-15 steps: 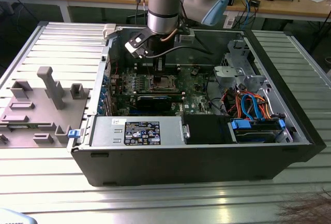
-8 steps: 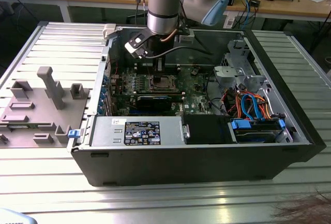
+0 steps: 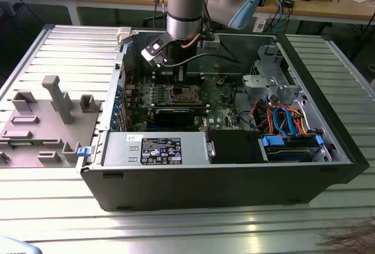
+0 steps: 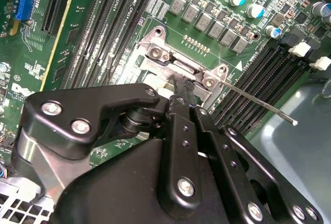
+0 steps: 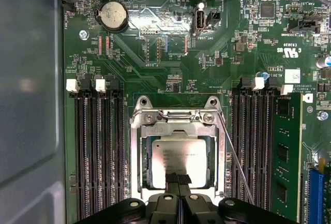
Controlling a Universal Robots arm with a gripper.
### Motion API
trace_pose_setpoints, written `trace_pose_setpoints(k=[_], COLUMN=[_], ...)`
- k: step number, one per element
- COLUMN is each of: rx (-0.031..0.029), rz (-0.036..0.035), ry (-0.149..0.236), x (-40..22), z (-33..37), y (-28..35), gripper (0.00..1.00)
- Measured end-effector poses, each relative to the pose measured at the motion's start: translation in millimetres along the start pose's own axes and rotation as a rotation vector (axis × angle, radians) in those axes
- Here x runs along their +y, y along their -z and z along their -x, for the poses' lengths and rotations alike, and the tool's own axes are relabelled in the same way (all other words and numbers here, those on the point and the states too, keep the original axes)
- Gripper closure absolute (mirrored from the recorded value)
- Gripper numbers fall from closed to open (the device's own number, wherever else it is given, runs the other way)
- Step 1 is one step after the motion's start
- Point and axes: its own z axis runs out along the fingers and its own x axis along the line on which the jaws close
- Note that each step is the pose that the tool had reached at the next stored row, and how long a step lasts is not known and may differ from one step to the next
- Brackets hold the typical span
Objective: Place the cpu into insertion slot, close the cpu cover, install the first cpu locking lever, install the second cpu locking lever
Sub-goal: 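Close the cpu cover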
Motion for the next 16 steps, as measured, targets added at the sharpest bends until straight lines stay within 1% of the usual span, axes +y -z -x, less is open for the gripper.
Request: trace_pose_setpoints(k=[16], rx=[0.0002], rz=[0.0001], ry=[0.000], x=[-0.1], z=[-0.1], y=[-1.6], gripper=[0.89])
